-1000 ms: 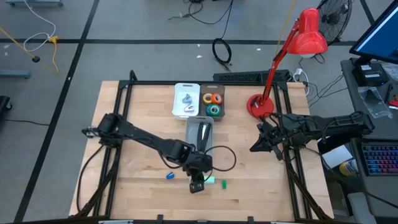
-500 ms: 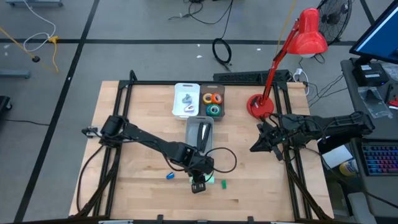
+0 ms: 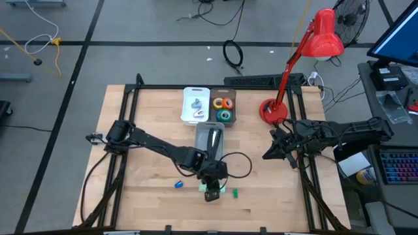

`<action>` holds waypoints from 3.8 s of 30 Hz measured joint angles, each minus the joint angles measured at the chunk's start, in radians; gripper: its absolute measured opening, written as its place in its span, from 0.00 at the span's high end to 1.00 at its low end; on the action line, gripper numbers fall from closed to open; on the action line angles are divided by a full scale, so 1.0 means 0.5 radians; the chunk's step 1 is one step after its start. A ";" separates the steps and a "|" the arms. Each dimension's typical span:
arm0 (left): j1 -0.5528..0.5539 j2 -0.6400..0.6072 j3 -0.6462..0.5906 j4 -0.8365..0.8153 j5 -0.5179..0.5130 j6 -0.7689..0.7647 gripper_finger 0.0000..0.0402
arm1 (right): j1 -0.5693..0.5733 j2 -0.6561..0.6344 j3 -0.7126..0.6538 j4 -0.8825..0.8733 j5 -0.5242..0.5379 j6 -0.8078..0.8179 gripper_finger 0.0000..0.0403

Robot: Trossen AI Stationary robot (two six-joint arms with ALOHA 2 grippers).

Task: Pick and place Stapler, Stapler remover, tape
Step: Put the light green stapler into the gray bin

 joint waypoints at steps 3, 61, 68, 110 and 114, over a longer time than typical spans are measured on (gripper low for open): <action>-0.002 0.000 0.000 -0.018 0.001 0.005 0.54 | 0.000 0.000 0.000 0.001 0.000 0.000 1.00; -0.053 0.224 -0.001 -0.261 -0.115 -0.136 0.10 | -0.001 -0.368 0.002 -0.412 0.122 -0.223 1.00; -0.053 0.224 -0.001 -0.242 -0.122 -0.147 0.10 | -0.001 -0.369 0.002 -0.430 0.121 -0.192 1.00; -0.030 -0.094 -0.001 -0.071 0.212 -0.743 0.67 | 0.000 -0.369 -0.001 -0.442 0.116 -0.192 1.00; -0.001 -0.293 0.000 -0.069 -0.295 -0.928 0.67 | 0.000 -0.369 -0.001 -0.440 0.115 -0.193 1.00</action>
